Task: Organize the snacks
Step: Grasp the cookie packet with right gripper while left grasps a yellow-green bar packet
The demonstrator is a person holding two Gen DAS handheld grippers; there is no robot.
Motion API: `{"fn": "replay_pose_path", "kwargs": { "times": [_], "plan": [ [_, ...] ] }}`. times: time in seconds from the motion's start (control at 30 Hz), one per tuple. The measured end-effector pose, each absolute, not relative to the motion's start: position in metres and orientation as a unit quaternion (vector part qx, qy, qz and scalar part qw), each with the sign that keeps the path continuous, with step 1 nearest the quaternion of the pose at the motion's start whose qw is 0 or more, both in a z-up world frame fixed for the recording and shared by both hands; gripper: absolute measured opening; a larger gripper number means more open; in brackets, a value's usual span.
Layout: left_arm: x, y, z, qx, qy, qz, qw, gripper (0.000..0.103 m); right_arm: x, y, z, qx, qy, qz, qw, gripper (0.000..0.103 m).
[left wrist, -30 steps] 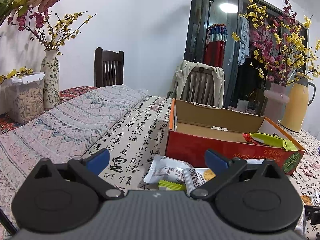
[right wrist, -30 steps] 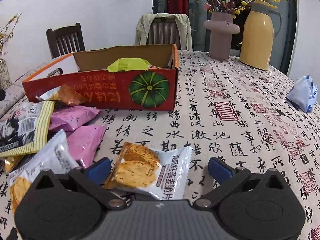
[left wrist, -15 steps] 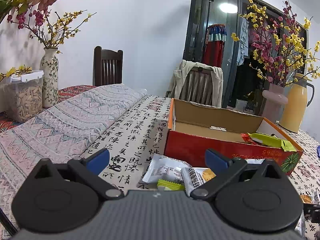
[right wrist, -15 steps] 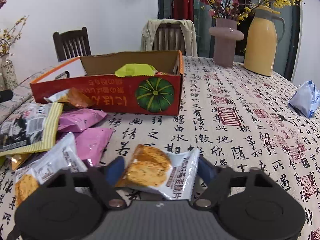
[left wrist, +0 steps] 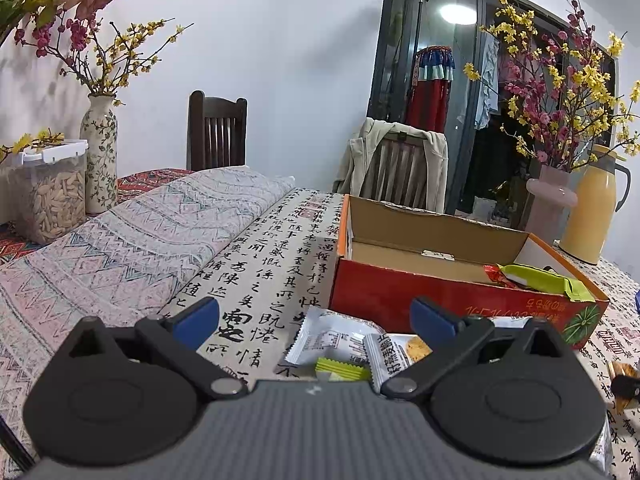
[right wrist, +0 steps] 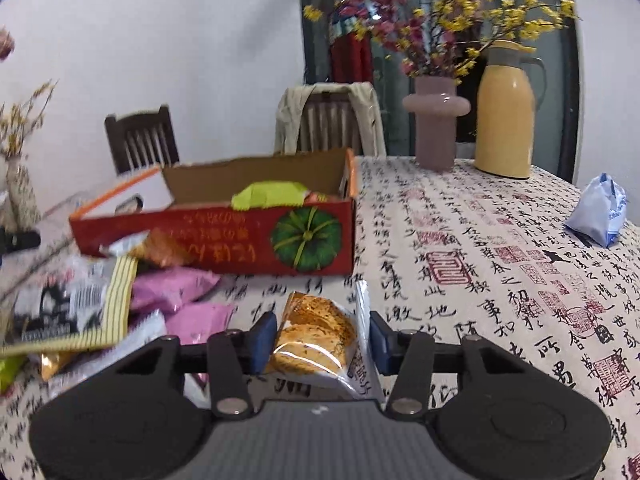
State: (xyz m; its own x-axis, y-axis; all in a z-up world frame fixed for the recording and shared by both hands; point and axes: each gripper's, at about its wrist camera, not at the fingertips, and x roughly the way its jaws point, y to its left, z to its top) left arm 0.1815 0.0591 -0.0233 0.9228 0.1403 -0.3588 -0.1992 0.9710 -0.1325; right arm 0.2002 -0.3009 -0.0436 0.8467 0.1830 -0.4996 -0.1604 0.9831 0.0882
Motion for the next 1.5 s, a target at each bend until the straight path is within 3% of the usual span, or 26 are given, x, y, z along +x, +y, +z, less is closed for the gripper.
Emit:
{"fn": "replay_pose_path", "kwargs": {
  "times": [0.5, 0.83, 1.4, 1.47, 1.5],
  "plan": [
    [0.181, 0.067, -0.018, -0.090, 0.194, 0.093, 0.972, 0.103, 0.203, -0.302, -0.052, 0.039, 0.254, 0.095, 0.962, 0.047],
    [0.140, 0.066, -0.008, -0.064, 0.219, 0.085, 0.970, 0.103, 0.198, -0.305, -0.051, 0.048, 0.236, 0.100, 0.965, 0.048],
    [0.108, 0.031, -0.042, -0.024, 0.287, 0.048, 0.956, 0.103, 0.160, -0.313, -0.040, 0.069, 0.205, 0.110, 0.970, 0.048],
    [0.111, 0.026, -0.047, -0.014, 0.296, 0.055, 0.954, 0.101, 0.155, -0.314, -0.040, 0.070, 0.203, 0.112, 0.970, 0.048],
    [0.113, 0.024, -0.049, -0.012, 0.302, 0.060, 0.951, 0.094, 0.153, -0.315, -0.039, 0.071, 0.203, 0.112, 0.970, 0.048]
  ]
}}
